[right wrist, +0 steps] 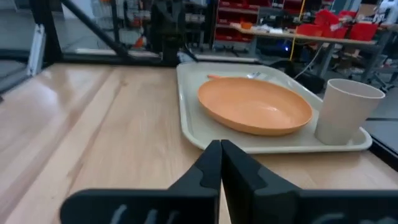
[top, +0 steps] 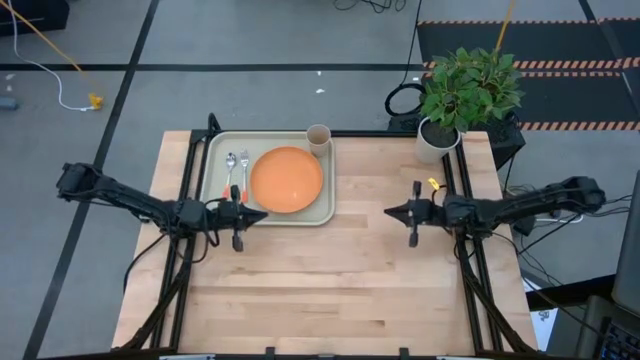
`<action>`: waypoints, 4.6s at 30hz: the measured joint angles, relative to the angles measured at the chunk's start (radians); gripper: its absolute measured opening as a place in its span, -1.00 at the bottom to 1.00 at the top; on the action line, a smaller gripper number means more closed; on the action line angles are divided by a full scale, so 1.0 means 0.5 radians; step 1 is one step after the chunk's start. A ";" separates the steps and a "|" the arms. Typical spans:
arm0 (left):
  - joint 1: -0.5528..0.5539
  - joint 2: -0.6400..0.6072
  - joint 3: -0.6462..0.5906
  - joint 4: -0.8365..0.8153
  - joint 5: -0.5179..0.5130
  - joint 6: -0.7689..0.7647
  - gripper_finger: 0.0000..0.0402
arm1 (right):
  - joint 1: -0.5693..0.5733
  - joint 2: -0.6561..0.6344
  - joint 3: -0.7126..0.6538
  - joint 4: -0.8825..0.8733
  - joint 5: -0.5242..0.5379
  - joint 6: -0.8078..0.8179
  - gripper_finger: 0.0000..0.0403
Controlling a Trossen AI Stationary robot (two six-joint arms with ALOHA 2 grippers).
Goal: Pick and place plate/cup/fork/spoon on tray
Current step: Return to Home Position
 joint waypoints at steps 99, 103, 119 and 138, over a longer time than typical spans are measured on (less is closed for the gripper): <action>0.430 -1.361 -0.062 -1.277 0.673 0.172 -0.99 | -0.005 -1.263 -0.149 -0.891 0.006 -0.042 -1.00; 0.430 -1.487 -0.063 -1.322 0.674 0.224 -0.99 | -0.005 -1.263 -0.150 -0.891 0.006 -0.044 -1.00; 0.465 -1.512 -0.061 -1.355 0.659 0.262 -0.95 | -0.005 -1.263 -0.150 -0.862 0.007 -0.046 -1.00; 0.465 -1.512 -0.061 -1.354 0.655 0.253 -0.84 | -0.005 -1.263 -0.150 -0.847 0.007 -0.046 -1.00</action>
